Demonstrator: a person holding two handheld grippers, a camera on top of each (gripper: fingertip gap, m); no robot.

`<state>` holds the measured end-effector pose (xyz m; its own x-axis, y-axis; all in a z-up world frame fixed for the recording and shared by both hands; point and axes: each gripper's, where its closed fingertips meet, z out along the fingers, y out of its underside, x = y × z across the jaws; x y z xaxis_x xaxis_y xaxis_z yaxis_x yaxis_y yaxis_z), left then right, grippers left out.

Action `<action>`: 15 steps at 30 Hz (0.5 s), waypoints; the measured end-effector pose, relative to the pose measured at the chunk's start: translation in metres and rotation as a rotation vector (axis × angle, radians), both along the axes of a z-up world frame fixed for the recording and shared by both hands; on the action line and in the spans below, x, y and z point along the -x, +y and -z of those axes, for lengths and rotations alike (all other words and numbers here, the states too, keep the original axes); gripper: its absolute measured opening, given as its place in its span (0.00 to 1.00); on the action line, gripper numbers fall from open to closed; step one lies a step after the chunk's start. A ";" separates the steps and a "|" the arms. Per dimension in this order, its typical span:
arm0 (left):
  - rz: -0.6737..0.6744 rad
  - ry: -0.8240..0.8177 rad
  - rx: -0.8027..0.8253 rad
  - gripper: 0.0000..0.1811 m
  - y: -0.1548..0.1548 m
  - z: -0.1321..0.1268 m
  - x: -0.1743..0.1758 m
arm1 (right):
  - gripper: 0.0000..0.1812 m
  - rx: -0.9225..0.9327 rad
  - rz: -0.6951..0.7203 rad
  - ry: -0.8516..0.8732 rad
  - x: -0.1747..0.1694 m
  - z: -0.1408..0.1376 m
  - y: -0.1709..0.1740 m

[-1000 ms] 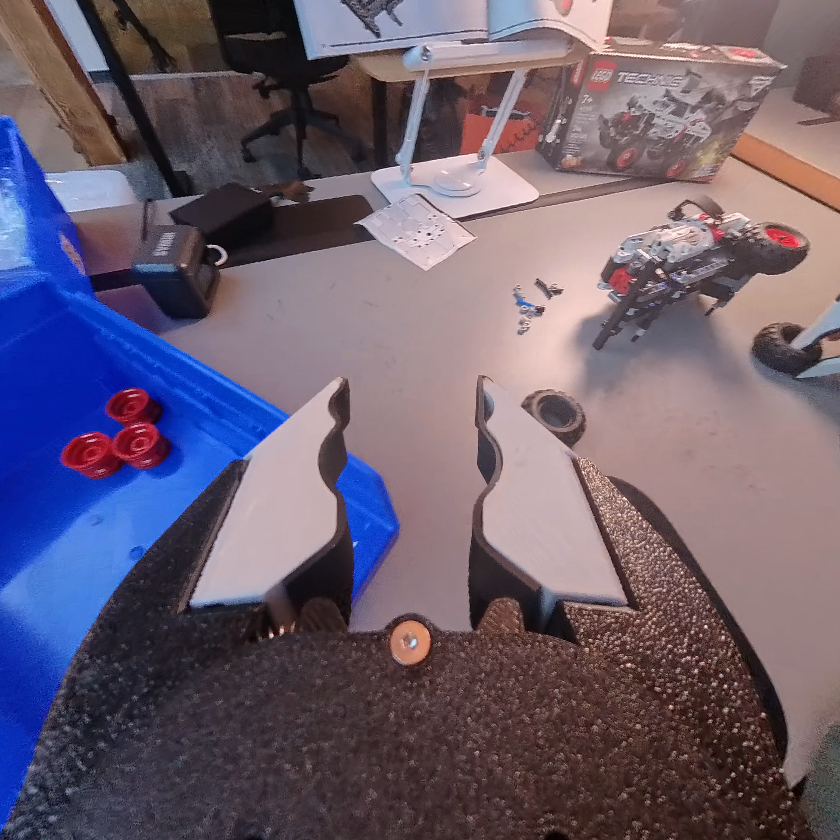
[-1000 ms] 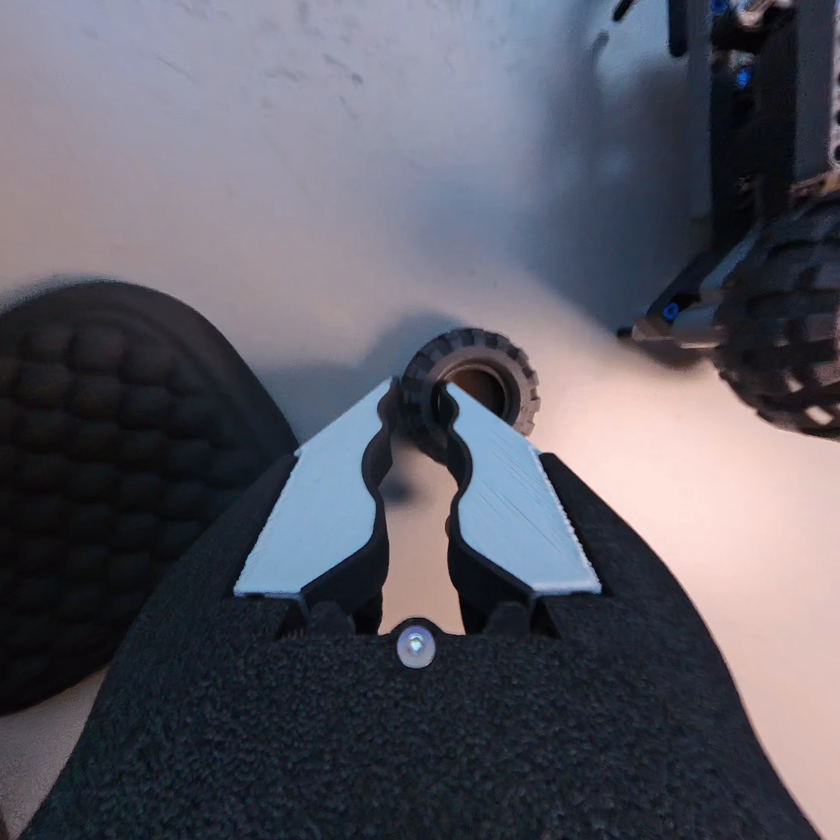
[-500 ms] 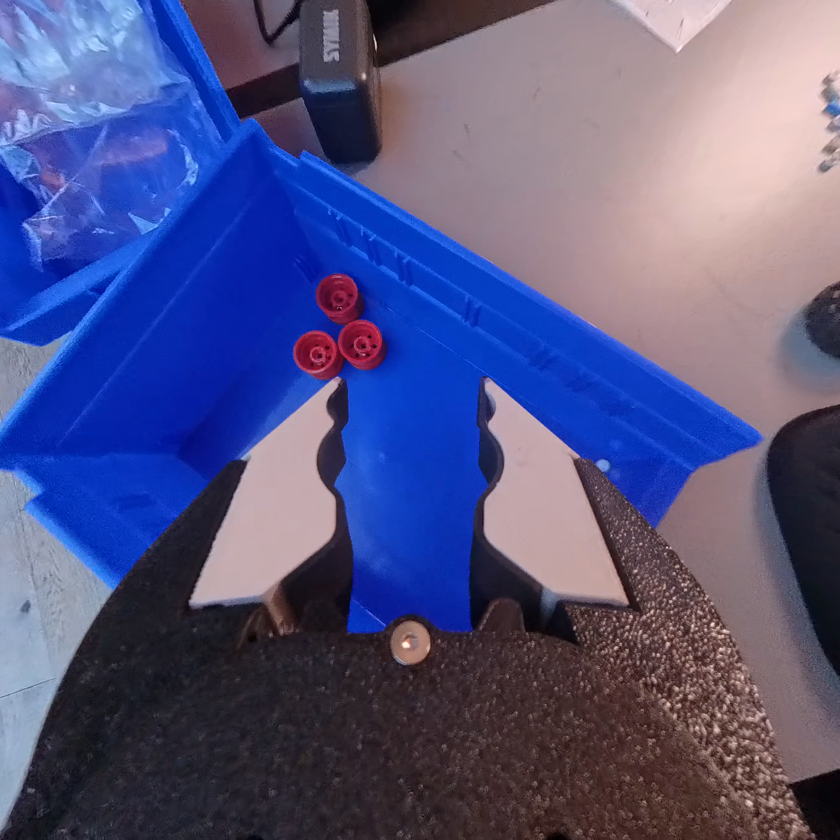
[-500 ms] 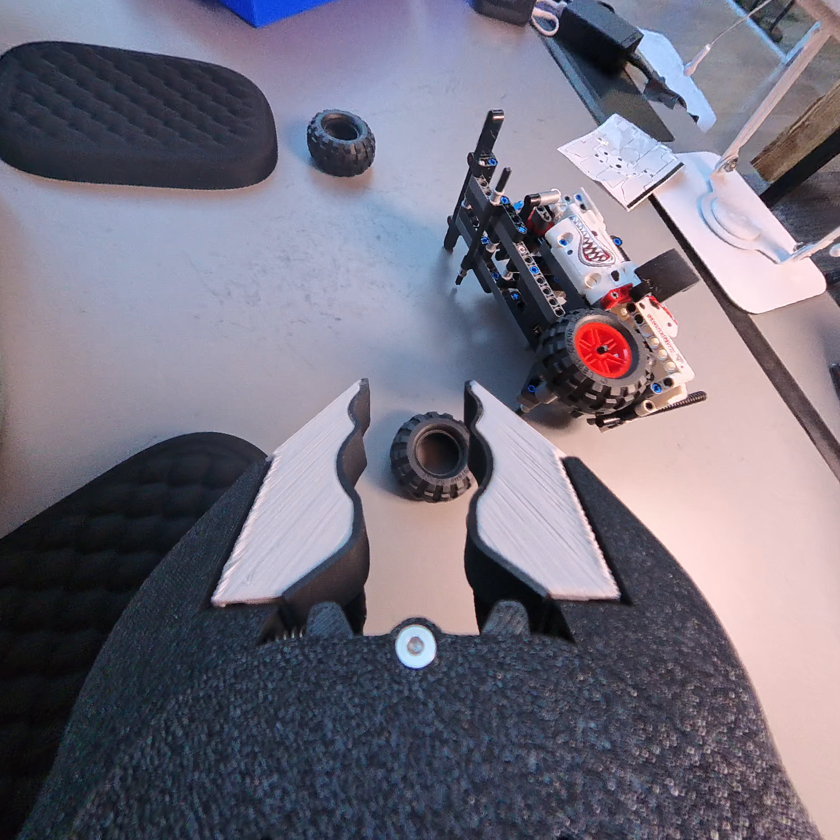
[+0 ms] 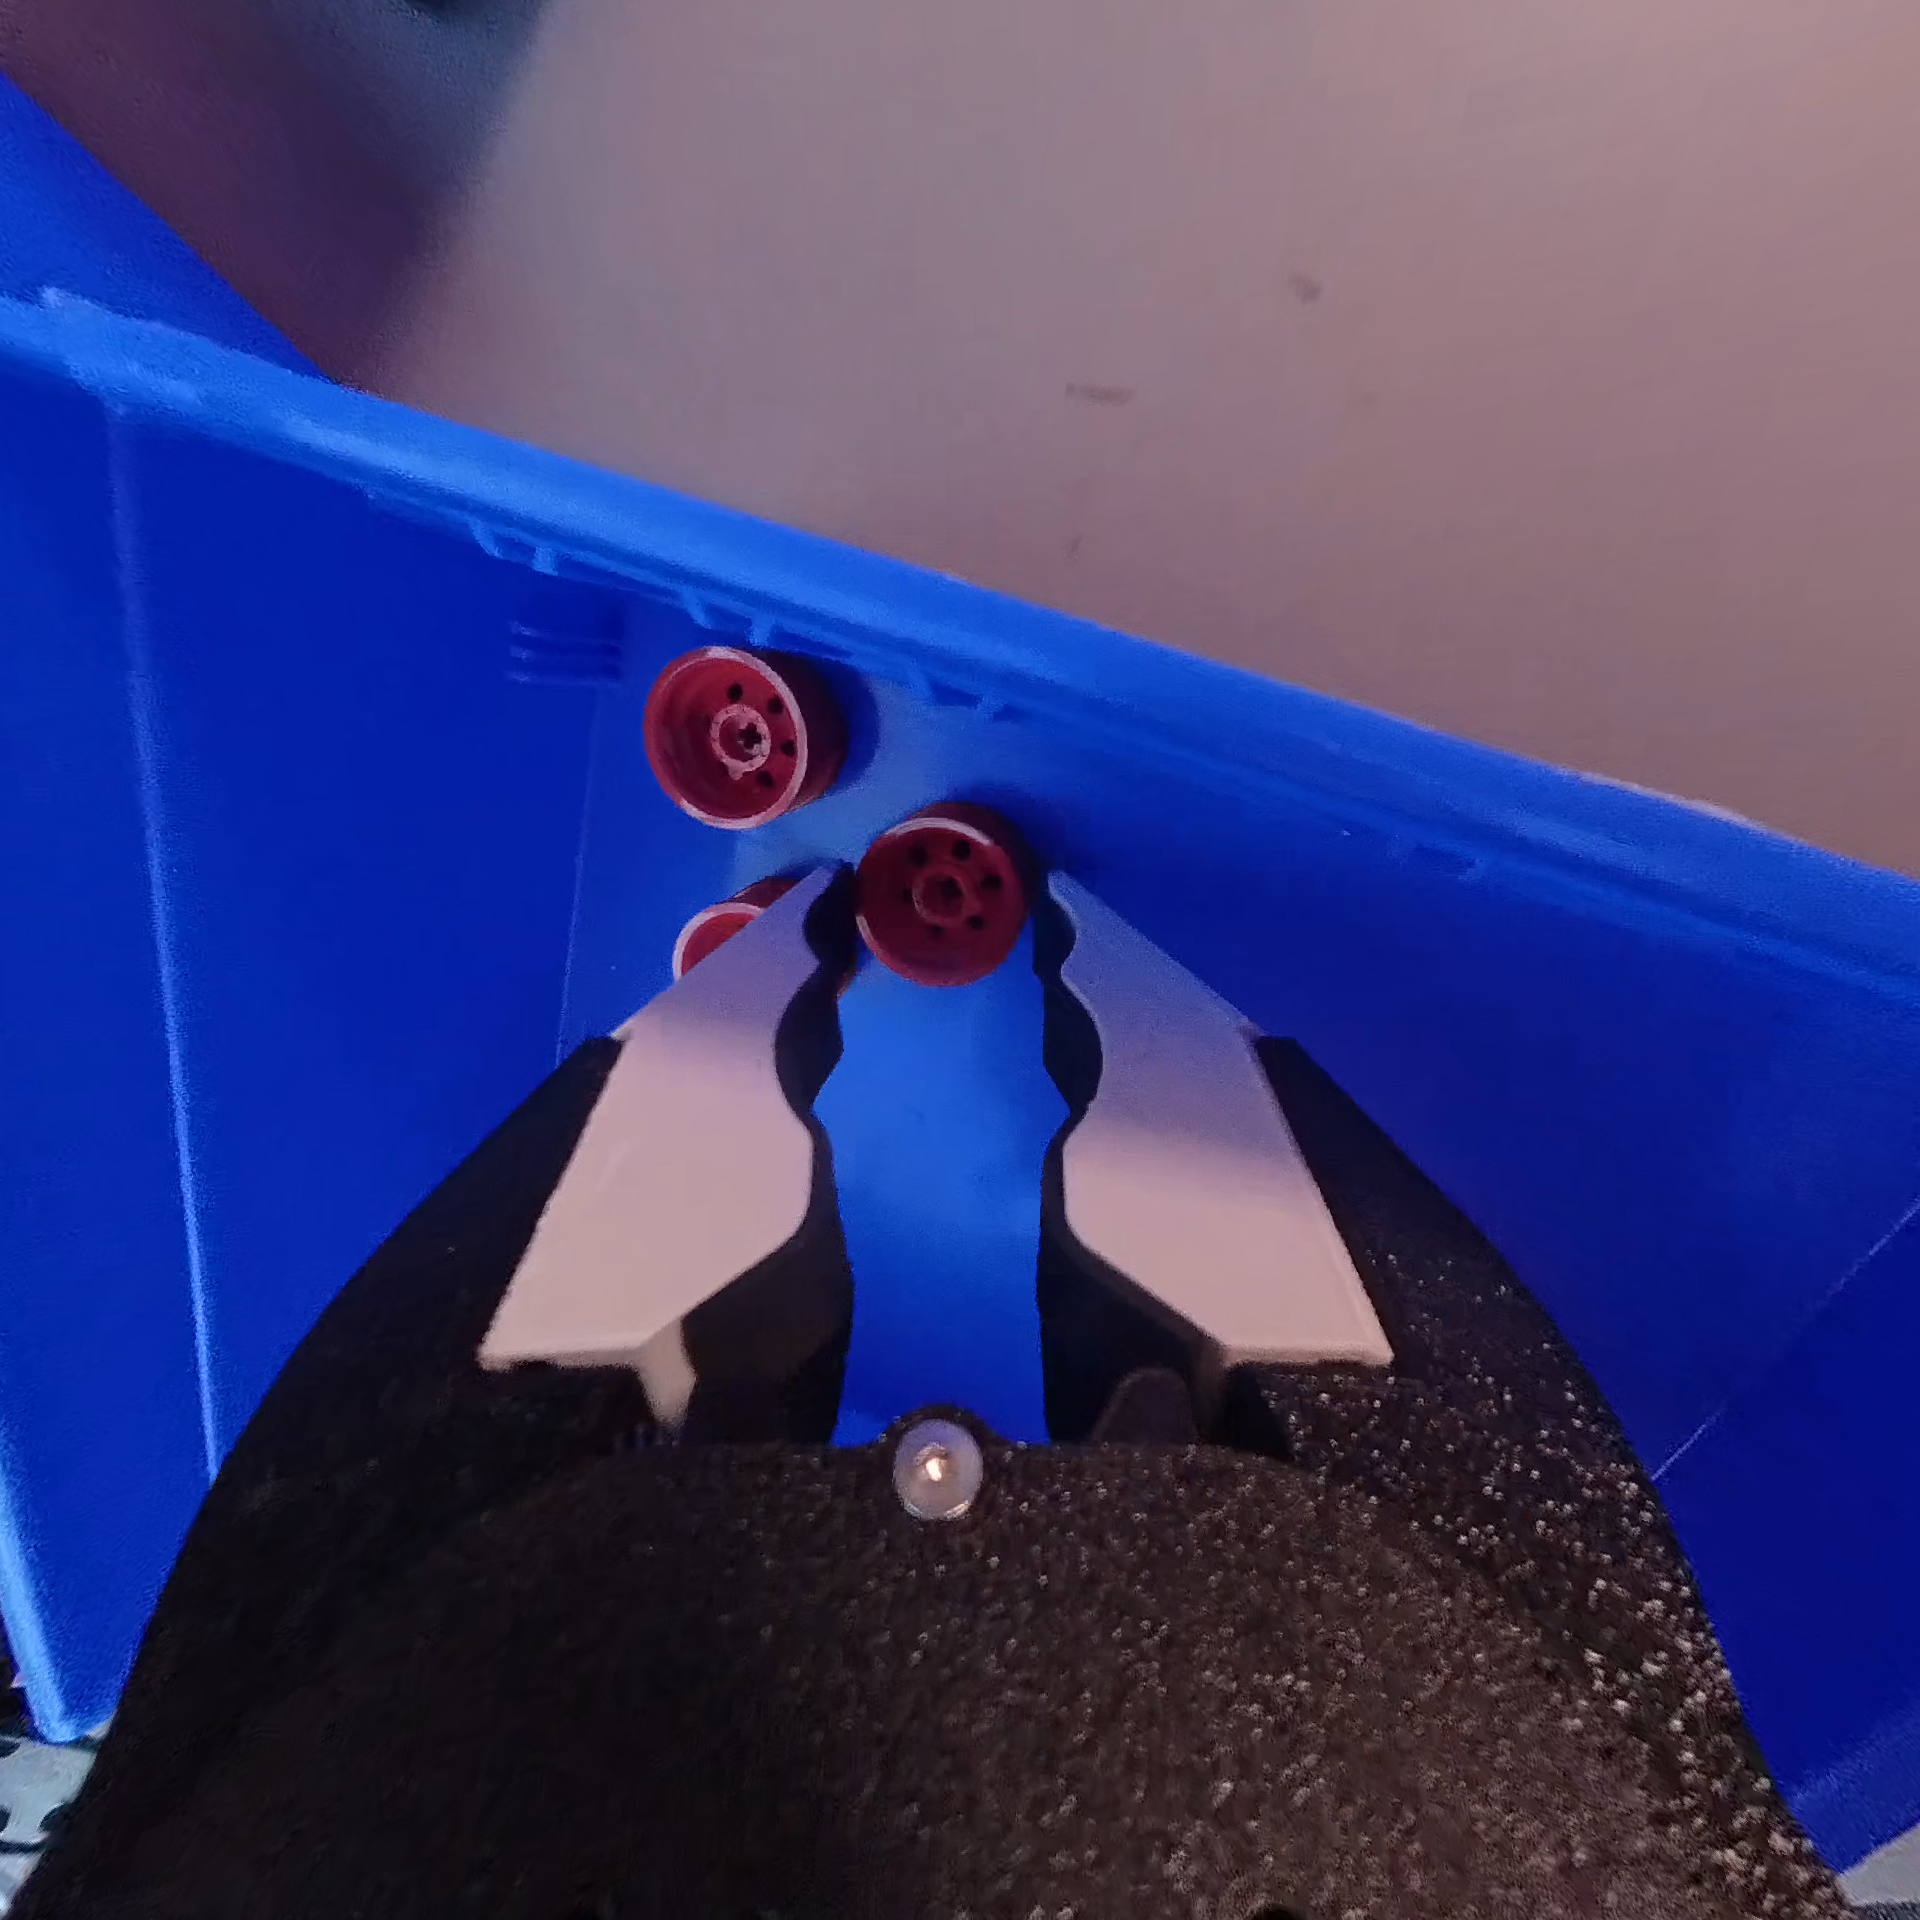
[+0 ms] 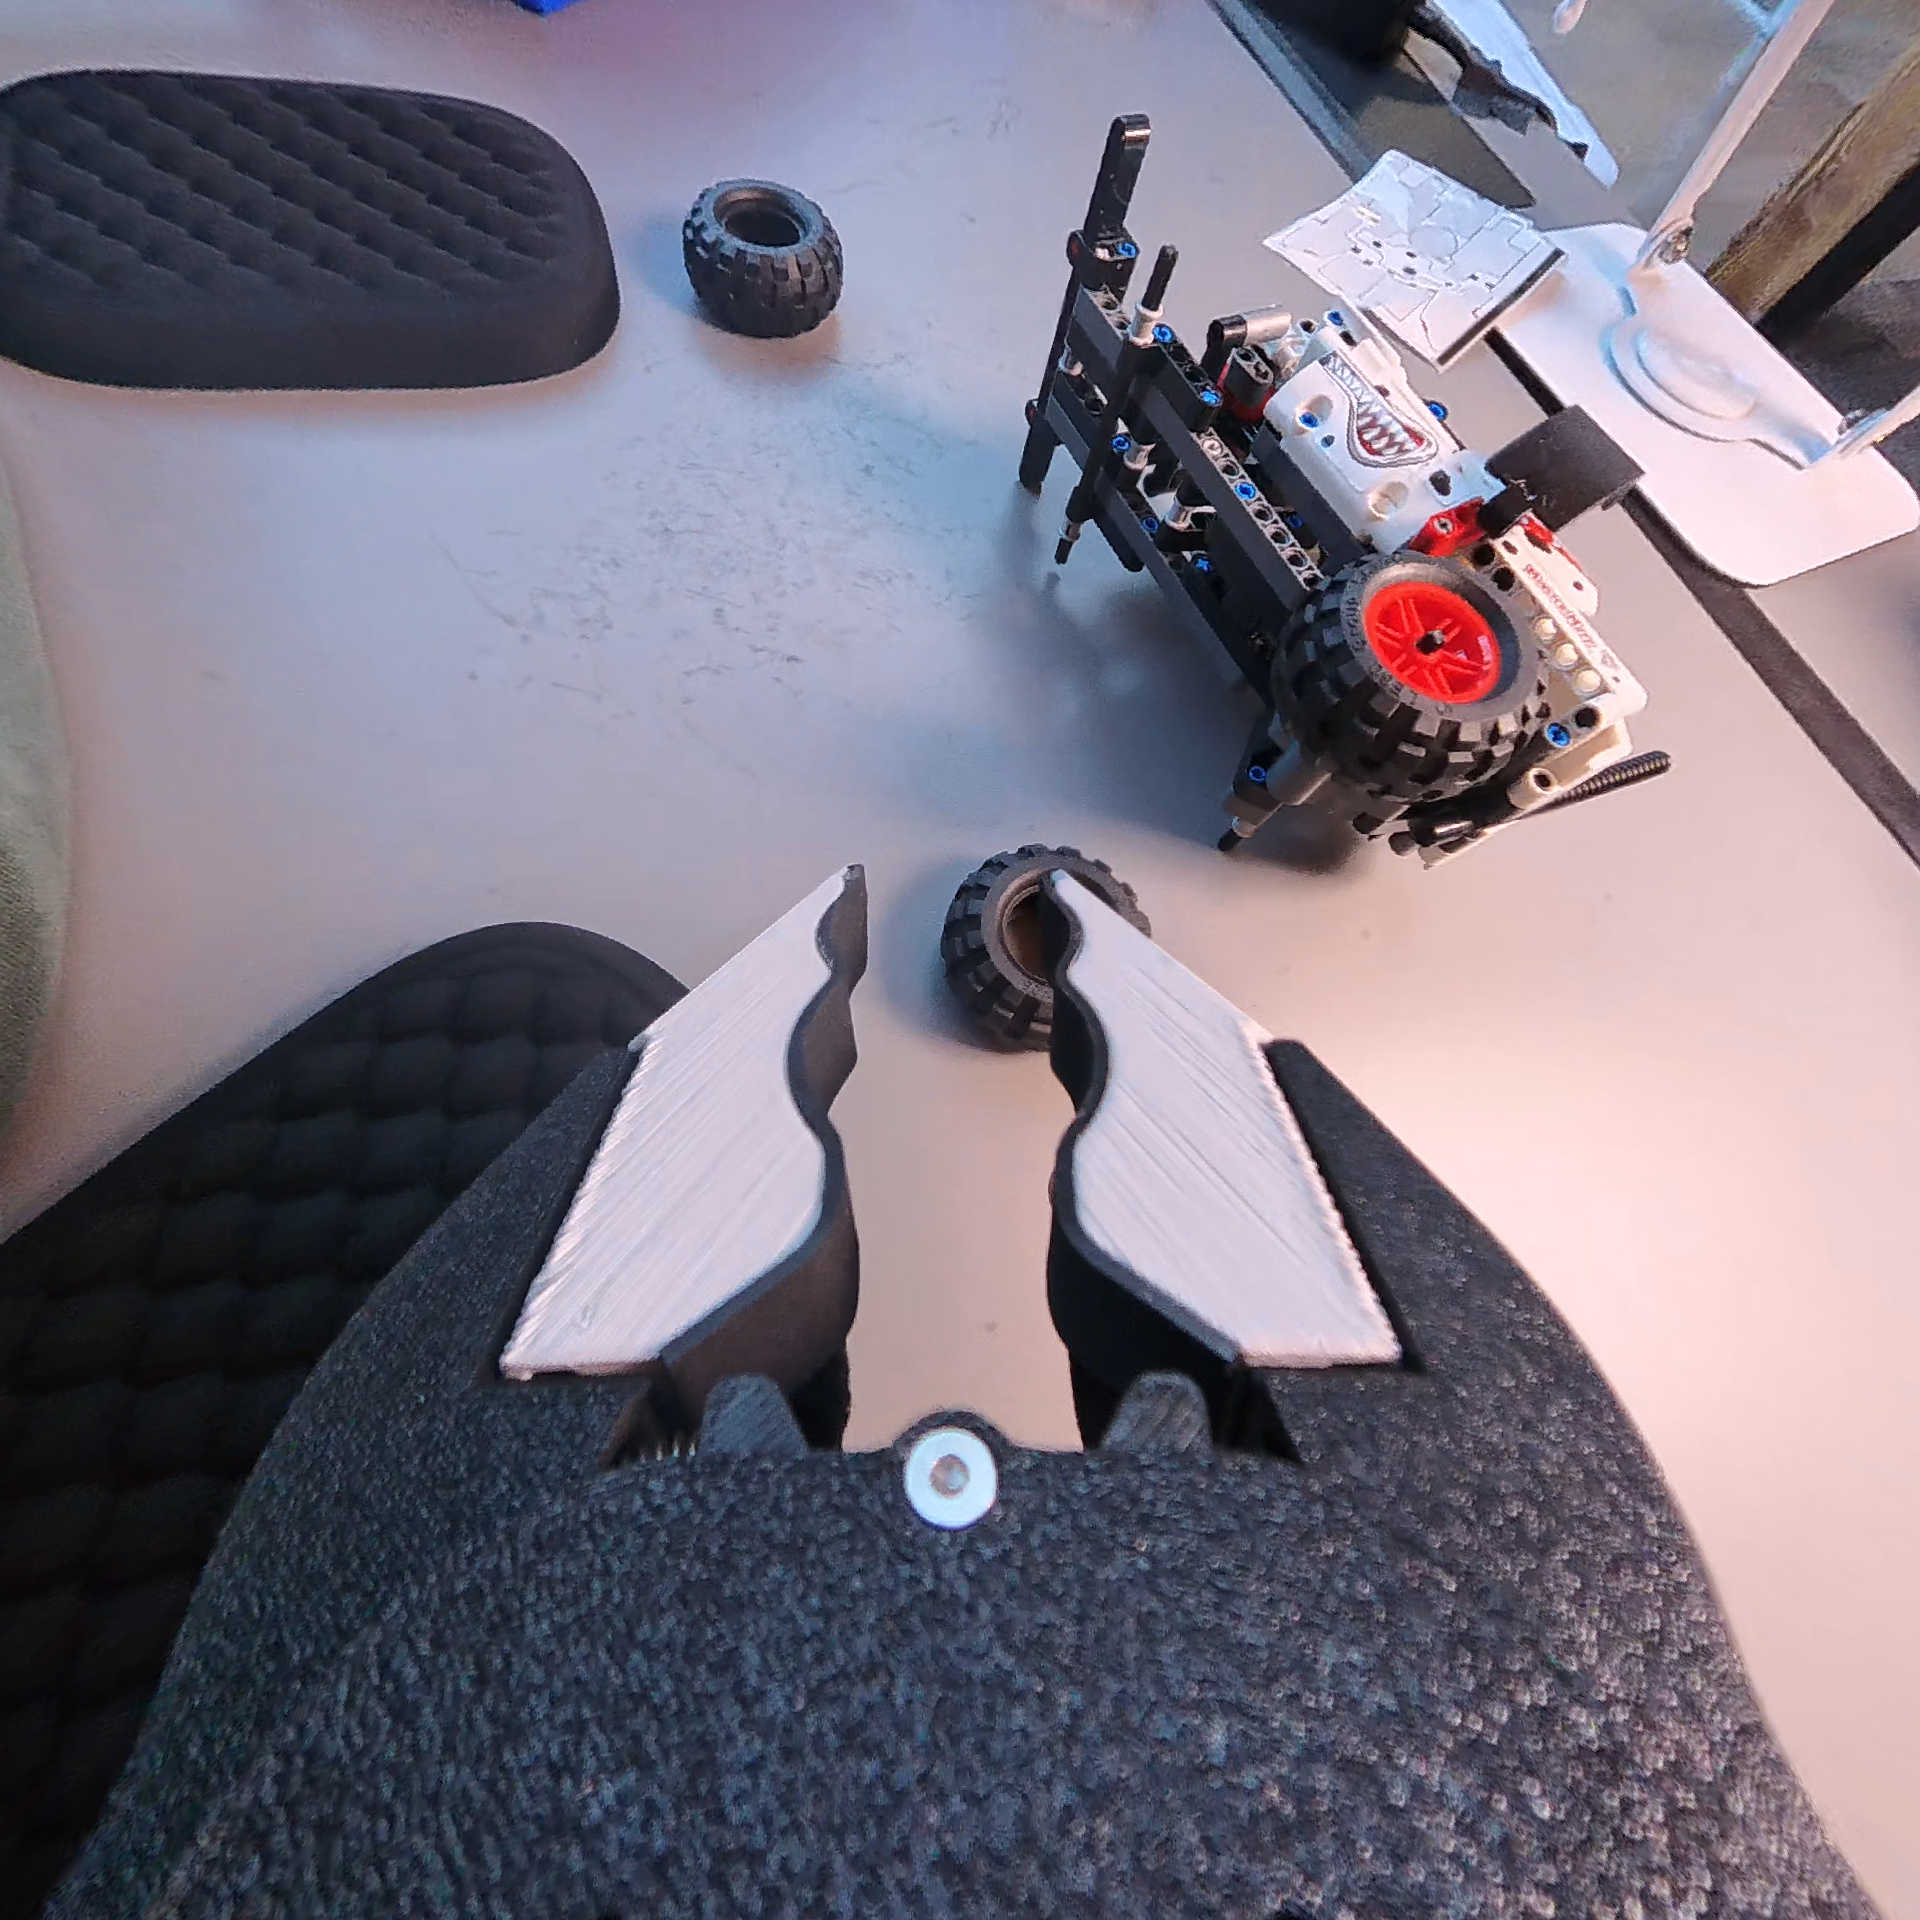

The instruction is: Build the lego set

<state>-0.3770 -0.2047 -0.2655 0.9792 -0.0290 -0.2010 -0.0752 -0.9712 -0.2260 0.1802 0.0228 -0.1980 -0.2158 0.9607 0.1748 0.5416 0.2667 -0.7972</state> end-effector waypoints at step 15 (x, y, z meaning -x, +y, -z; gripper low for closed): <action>0.457 -0.902 -1.195 0.16 0.032 -0.280 -0.266 | 0.19 -0.056 -0.150 0.403 0.065 -0.086 -0.063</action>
<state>-0.1107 -0.1731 0.0143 0.7376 -0.6039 0.3019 0.2778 -0.1361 -0.9509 0.1154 -0.0407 -0.1120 -0.2558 0.9107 0.3244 0.1419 0.3673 -0.9192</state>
